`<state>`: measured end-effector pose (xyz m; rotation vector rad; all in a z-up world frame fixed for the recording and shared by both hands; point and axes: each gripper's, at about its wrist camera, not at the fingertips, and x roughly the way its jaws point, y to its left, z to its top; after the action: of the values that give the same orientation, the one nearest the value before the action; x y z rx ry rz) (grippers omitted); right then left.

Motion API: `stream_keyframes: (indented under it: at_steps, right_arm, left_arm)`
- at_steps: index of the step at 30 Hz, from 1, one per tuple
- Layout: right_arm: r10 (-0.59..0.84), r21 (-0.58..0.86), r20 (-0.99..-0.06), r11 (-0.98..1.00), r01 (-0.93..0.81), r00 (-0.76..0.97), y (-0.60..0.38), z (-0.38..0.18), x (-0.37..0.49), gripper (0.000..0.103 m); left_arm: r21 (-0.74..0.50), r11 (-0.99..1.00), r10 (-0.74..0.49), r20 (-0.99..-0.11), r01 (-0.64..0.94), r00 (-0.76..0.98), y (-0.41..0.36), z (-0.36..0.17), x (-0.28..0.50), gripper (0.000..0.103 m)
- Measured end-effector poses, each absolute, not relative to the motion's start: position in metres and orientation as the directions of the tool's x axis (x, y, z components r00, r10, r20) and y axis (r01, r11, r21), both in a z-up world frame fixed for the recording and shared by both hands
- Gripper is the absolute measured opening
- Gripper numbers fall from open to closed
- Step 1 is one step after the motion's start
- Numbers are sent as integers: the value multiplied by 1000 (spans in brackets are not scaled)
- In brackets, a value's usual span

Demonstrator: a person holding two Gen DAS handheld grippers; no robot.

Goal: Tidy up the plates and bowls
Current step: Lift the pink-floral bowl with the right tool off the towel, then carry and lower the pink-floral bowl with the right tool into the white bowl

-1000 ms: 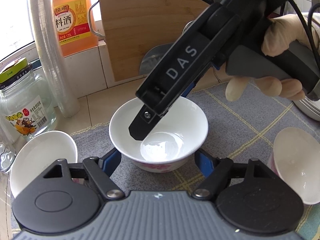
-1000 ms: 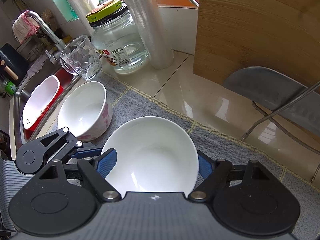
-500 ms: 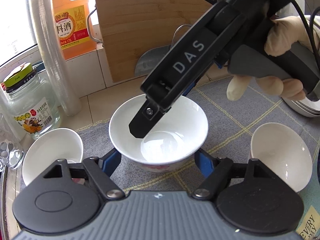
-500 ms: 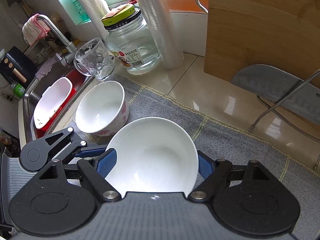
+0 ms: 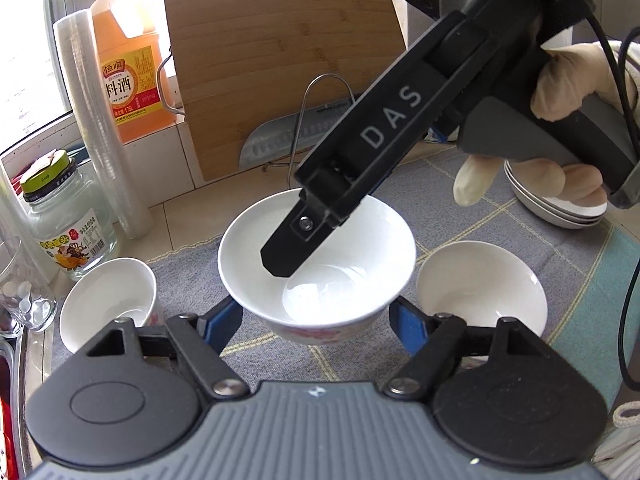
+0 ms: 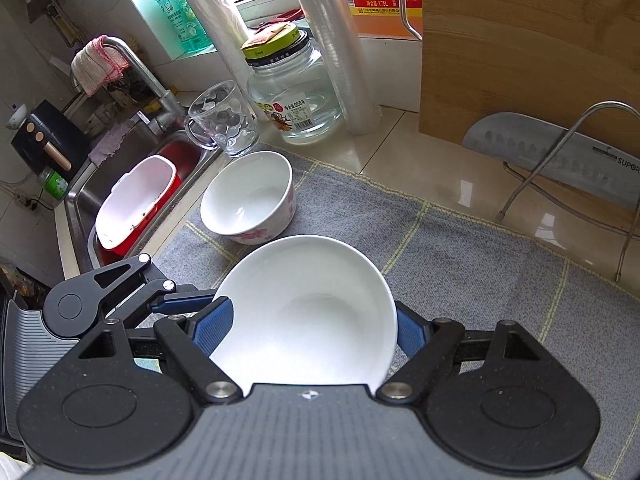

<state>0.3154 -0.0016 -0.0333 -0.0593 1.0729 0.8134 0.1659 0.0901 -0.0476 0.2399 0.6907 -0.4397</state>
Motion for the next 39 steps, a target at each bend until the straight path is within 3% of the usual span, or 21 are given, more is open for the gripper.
stream_keyframes:
  at_steps: [21,39]
  right_arm:
    - [540,309,-782,770,-558,311,-52,-14,252,90]
    - [482,309,-782,851,-425,397,-102,-24,231,90]
  left_arm:
    - [69,822,-397,-643,565,655,55,-27,124,80]
    - [59,730,-479,-667,681,571,20,-44,127,80]
